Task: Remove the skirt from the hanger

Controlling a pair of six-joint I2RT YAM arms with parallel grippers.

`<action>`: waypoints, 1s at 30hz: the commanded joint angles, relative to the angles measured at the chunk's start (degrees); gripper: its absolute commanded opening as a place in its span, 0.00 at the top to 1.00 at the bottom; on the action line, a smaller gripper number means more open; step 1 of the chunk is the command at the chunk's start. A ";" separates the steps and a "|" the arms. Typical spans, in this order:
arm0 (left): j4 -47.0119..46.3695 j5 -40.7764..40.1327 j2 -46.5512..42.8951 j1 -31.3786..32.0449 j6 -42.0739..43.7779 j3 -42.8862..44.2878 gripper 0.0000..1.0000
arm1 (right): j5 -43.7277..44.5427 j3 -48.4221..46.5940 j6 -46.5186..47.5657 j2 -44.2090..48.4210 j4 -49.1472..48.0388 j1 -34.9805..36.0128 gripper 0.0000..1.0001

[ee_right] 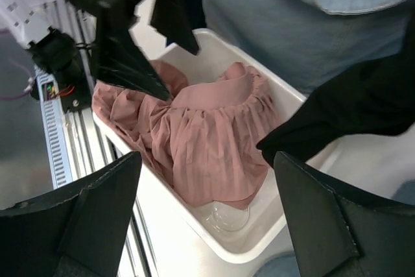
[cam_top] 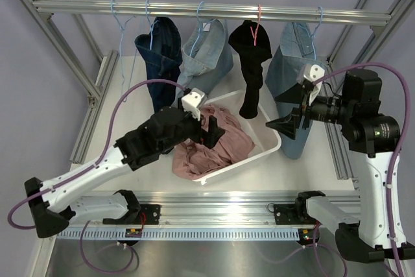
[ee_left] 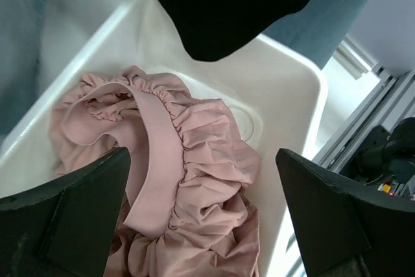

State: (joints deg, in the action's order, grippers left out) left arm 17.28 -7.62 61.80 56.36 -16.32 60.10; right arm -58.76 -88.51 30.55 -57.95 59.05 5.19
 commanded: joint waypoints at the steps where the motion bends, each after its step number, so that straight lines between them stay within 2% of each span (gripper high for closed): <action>1: 0.47 -3.27 -4.40 0.24 -0.47 -1.12 0.01 | 7.06 -6.30 -9.96 -3.65 -0.33 -0.27 0.10; 8: 3.29 -7.15 -13.63 0.24 -6.18 -5.07 0.01 | 13.75 -14.58 -26.57 -12.44 -11.12 -0.09 0.16; 11: 4.69 -7.50 -16.97 0.24 -7.76 -6.83 0.01 | 22.96 -16.34 -34.82 -15.60 -17.70 2.18 0.17; 12: 5.04 -7.67 -18.37 0.24 -8.29 -7.79 0.01 | 31.26 -16.87 -36.16 -16.22 -19.04 3.32 0.17; 14: 5.75 -7.85 -19.61 0.24 -9.86 -8.85 0.01 | 40.09 -18.01 -38.18 -18.32 -22.81 7.54 0.18; 15: 5.92 -7.68 -20.14 0.24 -10.31 -9.29 0.01 | 46.57 -18.45 -38.71 -19.21 -23.79 8.77 0.18; 19: 6.98 -7.24 -22.68 0.24 -12.77 -11.23 0.01 | 54.36 -18.80 -39.42 -22.90 -29.77 12.29 0.21; 22: 7.07 -7.15 -24.18 0.24 -14.44 -12.11 0.01 | 61.20 -19.07 -38.81 -25.98 -34.24 13.53 0.27; 30: 6.54 -6.53 -25.06 0.24 -15.85 -13.51 0.01 | 64.03 -20.39 -37.58 -32.22 -37.60 14.84 0.36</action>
State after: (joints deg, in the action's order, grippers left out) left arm 26.15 -13.54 37.36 56.36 -30.61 47.18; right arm 0.64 -106.50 -7.01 -89.25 26.39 18.70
